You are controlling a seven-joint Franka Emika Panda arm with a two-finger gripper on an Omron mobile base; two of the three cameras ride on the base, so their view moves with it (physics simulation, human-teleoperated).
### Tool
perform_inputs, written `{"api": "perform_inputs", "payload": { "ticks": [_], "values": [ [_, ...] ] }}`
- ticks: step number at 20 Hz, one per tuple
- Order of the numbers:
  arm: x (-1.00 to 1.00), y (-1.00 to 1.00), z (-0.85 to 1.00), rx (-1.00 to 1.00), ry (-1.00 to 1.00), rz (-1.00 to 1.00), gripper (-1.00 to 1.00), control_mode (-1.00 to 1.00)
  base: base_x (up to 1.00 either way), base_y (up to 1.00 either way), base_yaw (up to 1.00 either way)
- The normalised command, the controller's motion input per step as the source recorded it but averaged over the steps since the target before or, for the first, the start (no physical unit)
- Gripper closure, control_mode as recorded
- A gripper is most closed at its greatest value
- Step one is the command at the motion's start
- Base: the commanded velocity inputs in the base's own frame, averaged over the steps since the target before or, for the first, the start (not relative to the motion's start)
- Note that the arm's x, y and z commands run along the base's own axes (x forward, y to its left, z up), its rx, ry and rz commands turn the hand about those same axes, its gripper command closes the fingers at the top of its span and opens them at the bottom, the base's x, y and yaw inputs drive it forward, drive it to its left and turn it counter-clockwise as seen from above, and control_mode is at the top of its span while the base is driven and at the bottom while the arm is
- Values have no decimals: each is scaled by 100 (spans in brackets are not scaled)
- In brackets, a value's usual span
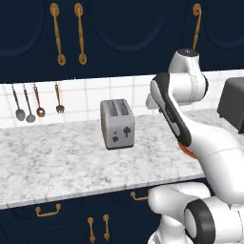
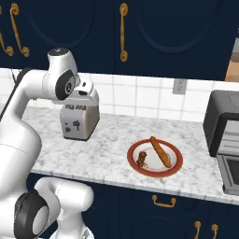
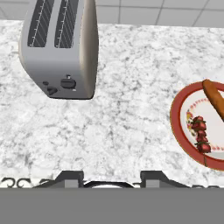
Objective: Pick up the kebab skewer and baguette bread, and place them inside the toaster oven. Close the toaster oven door and start by setting the timer.
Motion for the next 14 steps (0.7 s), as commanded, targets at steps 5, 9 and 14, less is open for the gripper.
{"api": "perform_inputs", "payload": {
  "ticks": [5, 9, 14],
  "values": [
    [0, 0, 0, 0, 0, 0, -100, 100, 0, 0, 0],
    [0, 0, 0, 0, 0, 0, -100, 100, -9, -39, -1],
    [0, 0, 0, 0, 0, 0, -100, 100, -20, -94, 0]
  ]
}}
